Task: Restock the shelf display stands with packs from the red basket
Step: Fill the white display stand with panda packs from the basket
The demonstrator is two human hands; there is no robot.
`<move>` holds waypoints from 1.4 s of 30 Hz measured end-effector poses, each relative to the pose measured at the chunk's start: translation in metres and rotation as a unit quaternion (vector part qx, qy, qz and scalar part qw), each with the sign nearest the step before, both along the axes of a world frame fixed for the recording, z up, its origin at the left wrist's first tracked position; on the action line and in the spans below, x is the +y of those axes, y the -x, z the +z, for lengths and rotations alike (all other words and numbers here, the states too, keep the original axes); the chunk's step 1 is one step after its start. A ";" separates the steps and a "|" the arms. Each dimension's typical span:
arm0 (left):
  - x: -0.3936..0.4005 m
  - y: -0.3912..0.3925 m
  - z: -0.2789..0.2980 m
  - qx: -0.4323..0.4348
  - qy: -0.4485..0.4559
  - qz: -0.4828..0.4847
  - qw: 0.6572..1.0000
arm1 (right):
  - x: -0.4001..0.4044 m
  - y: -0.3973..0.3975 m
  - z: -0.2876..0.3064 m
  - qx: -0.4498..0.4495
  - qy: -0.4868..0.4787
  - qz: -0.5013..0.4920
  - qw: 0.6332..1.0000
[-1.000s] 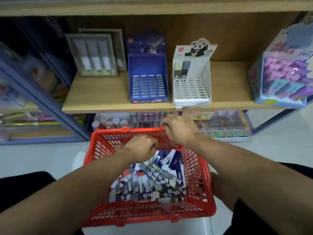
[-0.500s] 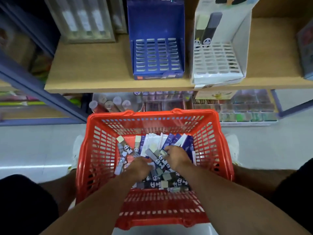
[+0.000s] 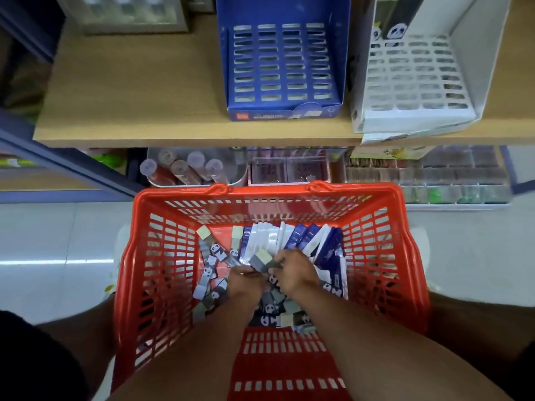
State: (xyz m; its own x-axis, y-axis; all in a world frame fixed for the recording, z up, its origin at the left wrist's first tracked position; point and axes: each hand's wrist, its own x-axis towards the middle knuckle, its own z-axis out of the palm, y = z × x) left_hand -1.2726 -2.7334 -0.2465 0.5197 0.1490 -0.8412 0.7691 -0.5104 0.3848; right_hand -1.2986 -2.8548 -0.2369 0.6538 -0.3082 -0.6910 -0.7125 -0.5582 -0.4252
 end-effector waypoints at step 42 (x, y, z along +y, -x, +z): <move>-0.124 -0.120 0.313 -0.403 0.053 -0.621 0.670 | -0.202 -0.127 0.314 -0.395 0.204 -0.009 0.896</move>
